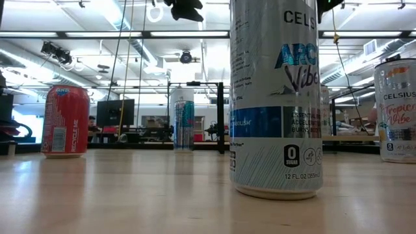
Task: Place canned beverage on shelf
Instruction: Put the bottom blue soda can on the shelf
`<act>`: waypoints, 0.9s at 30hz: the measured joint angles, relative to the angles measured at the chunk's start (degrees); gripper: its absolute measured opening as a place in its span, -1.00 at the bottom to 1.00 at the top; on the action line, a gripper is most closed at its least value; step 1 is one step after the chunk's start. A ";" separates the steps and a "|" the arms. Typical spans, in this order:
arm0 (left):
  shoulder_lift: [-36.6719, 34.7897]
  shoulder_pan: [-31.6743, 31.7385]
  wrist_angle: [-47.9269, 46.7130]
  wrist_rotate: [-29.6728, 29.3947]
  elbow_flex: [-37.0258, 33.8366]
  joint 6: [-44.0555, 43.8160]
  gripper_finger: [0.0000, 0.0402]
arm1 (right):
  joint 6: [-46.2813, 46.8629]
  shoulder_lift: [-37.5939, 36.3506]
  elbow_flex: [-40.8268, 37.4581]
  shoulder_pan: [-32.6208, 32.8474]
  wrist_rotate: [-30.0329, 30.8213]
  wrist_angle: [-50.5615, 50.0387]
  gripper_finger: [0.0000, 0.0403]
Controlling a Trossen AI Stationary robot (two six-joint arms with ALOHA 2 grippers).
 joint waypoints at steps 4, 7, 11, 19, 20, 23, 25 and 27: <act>0.02 0.02 -0.05 0.00 0.00 0.00 0.41 | -0.88 2.08 -1.38 -0.50 -1.11 1.04 0.70; 0.04 0.02 -0.21 -0.01 0.00 0.00 0.41 | -1.71 2.67 -1.33 -0.50 -1.18 3.74 0.70; 0.04 0.02 -0.83 -0.01 0.00 -0.33 0.41 | -3.92 2.99 -1.28 -0.90 -2.61 5.56 0.70; 0.07 0.02 -1.37 0.00 0.00 -0.35 0.41 | -3.55 6.55 -1.63 -2.03 -5.87 5.05 0.70; 0.07 0.02 -1.37 0.00 0.00 -0.38 0.41 | -3.59 6.82 -1.63 -2.02 -6.07 4.94 0.70; 0.07 0.02 -1.35 0.00 0.00 -0.65 0.41 | -4.23 7.31 -1.63 -1.87 -6.53 5.22 0.70; 0.07 0.04 -1.34 0.00 0.00 -0.70 0.41 | -4.48 7.53 -1.63 -1.87 -5.75 5.04 0.69; 0.07 0.04 -1.34 0.00 0.00 -0.74 0.41 | -4.49 7.53 -1.63 -1.90 -5.51 5.04 0.66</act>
